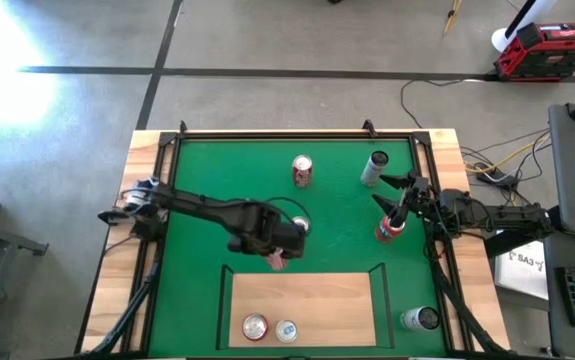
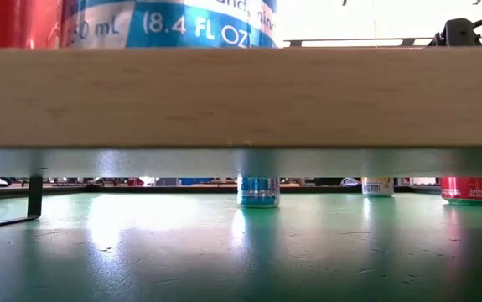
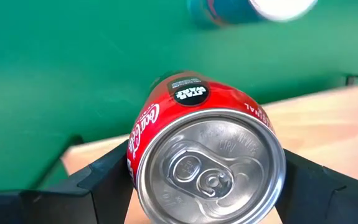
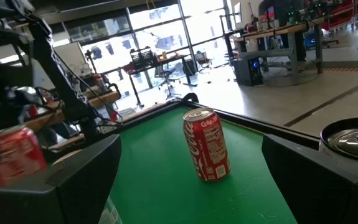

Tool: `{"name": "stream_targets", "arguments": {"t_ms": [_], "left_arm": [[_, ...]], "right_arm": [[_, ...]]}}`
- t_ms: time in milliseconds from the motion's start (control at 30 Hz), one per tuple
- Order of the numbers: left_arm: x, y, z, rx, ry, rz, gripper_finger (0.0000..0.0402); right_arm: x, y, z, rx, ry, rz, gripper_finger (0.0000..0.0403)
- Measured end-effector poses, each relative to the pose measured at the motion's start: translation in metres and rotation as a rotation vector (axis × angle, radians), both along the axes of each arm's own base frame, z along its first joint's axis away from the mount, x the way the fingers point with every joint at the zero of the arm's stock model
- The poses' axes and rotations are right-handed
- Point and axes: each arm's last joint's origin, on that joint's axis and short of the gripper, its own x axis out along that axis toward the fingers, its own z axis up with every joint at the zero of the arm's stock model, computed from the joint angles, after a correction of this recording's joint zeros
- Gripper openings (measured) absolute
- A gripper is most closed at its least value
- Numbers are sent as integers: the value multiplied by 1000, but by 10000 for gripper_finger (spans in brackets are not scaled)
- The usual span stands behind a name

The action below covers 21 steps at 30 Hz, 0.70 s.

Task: Place canned beverage on shelf
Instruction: Put the bottom red soda can on the shelf

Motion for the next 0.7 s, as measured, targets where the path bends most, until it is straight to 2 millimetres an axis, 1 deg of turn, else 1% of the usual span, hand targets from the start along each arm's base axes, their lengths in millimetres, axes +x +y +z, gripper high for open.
{"name": "stream_targets", "arguments": {"t_ms": [200, 367, 433, 500, 567, 700], "left_arm": [[23, -29, -2, -1, 15, -30, 287], [40, -46, 0, 8, 45, -56, 287], [41, -50, -4, 1, 10, -64, 287], [41, -52, -14, -9, 12, -58, 287], [42, -55, -16, -20, 2, -49, 287], [42, -60, -12, -31, -31, -56, 288]], "right_arm": [[0, 0, 0, 0, 0, 0, 381], [0, 0, 0, 0, 0, 0, 381], [0, 0, 0, 0, 0, 0, 381], [0, 0, 0, 0, -2, 0, 381], [0, 0, 0, 0, -3, 0, 381], [0, 0, 0, 0, -4, 0, 381]]}}
